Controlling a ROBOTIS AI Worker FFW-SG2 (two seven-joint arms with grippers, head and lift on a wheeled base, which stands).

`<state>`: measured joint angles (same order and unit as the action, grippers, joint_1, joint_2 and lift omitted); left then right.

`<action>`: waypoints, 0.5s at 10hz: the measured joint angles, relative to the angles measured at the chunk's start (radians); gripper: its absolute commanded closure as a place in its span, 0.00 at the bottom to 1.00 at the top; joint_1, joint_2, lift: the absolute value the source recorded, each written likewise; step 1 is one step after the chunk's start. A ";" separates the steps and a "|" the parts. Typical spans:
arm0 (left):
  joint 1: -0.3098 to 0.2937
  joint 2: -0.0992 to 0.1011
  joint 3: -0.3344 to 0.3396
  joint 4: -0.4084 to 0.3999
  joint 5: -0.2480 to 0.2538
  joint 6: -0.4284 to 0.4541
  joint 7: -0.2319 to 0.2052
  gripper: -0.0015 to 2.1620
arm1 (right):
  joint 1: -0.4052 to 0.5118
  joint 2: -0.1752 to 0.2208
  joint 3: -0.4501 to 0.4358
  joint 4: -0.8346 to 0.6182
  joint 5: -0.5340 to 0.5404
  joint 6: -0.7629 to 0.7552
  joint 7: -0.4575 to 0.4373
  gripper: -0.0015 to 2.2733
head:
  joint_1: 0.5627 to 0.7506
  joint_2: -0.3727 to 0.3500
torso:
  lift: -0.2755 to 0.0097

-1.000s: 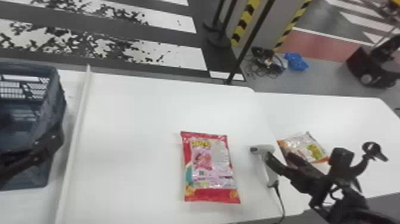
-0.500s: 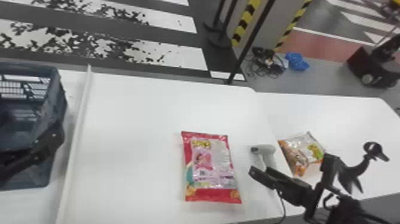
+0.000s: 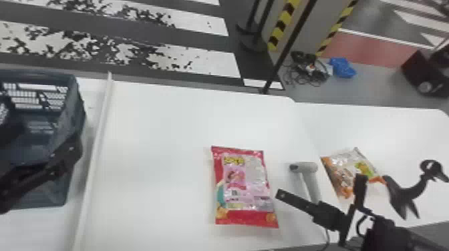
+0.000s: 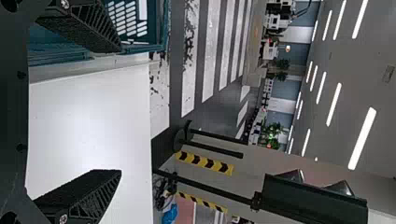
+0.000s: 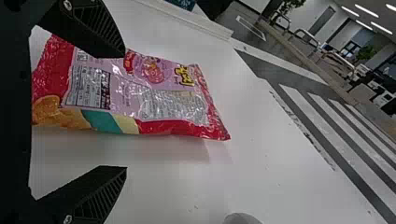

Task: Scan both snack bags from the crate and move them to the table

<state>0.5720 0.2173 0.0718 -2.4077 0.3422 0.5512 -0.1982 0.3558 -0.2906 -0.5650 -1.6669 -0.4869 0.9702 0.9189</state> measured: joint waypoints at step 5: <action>-0.009 -0.004 -0.001 0.015 -0.003 0.000 -0.002 0.03 | -0.090 -0.059 0.137 0.115 0.043 0.042 0.070 0.26 | 0.70 0.20 | 0.66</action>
<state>0.5631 0.2134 0.0706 -2.3929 0.3391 0.5513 -0.2004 0.2662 -0.3497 -0.4281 -1.5519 -0.4438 1.0119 0.9892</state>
